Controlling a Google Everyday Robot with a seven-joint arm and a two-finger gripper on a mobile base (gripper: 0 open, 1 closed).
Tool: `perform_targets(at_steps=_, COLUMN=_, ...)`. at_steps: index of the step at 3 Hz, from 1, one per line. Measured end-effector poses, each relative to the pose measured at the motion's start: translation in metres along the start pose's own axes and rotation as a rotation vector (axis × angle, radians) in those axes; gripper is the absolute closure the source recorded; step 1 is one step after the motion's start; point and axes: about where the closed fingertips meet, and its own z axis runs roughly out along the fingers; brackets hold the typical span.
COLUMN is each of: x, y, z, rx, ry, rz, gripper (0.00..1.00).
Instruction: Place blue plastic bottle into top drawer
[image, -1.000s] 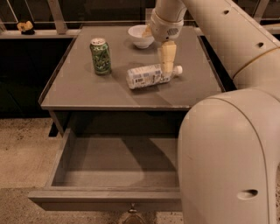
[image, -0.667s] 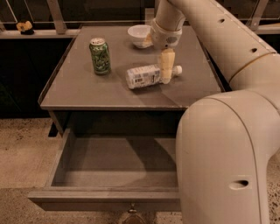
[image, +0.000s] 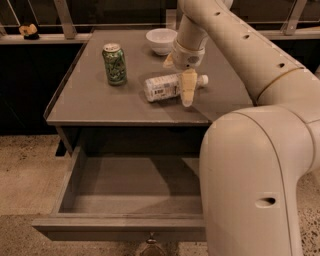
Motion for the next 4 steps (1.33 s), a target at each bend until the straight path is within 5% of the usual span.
perform_targets(at_steps=4, x=0.0, y=0.0, z=0.0, rx=0.0, ry=0.0, rz=0.0, gripper=0.89)
